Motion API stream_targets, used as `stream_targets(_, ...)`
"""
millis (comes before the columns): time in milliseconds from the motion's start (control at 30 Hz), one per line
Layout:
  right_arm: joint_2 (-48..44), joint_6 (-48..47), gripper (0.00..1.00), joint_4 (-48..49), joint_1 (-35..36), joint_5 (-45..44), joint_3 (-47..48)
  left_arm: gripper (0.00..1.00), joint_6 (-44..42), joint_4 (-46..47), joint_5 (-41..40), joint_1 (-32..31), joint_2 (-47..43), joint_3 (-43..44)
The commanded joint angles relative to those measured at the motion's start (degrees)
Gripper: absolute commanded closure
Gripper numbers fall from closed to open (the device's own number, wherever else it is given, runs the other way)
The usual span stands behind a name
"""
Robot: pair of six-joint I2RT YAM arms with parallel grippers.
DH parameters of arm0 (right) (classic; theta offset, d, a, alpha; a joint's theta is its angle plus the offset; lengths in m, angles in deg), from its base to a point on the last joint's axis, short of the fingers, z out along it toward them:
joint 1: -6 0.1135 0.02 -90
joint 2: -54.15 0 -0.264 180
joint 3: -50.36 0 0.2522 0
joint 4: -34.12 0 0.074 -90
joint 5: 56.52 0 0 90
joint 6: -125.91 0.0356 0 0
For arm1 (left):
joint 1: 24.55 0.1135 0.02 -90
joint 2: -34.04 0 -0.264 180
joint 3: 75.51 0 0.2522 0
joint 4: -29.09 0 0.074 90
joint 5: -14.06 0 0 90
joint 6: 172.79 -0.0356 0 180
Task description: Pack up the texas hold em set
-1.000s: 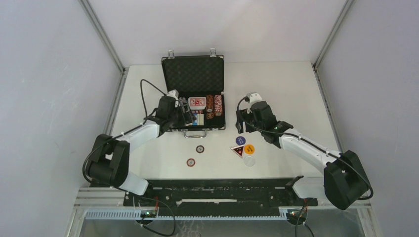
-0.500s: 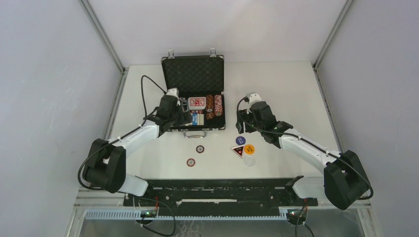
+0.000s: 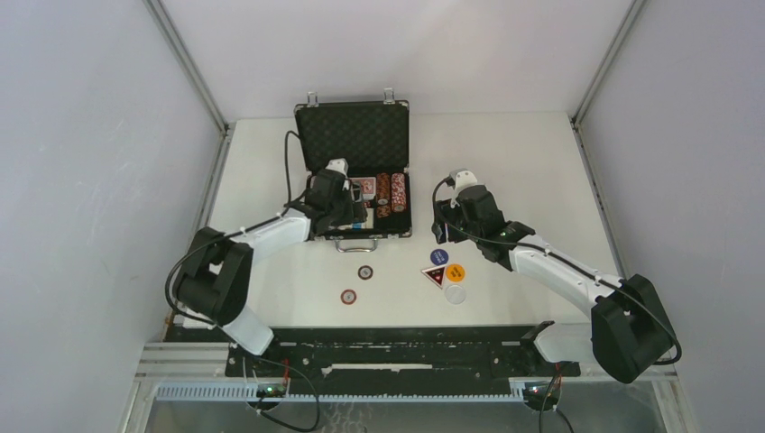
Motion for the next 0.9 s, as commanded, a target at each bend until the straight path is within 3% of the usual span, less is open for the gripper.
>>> stream_targets(0,-1.1,1.0,0.31,1.4,0.3,-0.6,1.5,0.27,-0.1,1.0,1.1,0.0,3.6,2.8)
stream_targets(300,-1.7,0.7,0.31,2.1,1.0,0.1,1.6,0.27,-0.4,2.3,2.6,-0.4,1.9,2.3)
stream_targets(433,-0.1,-1.0,0.3,2.0,4.7,-1.4,3.3,0.27,0.0,5.4,2.1,-0.5,-5.4,-0.9)
stream_targets(600,6.8,-3.2,0.3,0.2,14.8,-11.3,9.0,0.28,3.9,12.7,-0.7,-2.7,-18.4,-7.7)
stream_targets(767,13.3,-0.1,0.3,0.1,18.3,-3.6,14.3,0.1,7.8,10.4,-13.8,-2.4,-27.7,-14.0)
stream_targets(800,14.5,0.1,0.3,-0.2,18.8,-2.6,15.4,0.03,8.5,9.2,-14.8,-1.7,-28.9,-15.1)
stream_targets(867,17.0,0.8,0.3,-0.6,19.6,-1.7,17.5,0.0,11.0,7.6,-13.3,1.4,-30.1,-17.4)
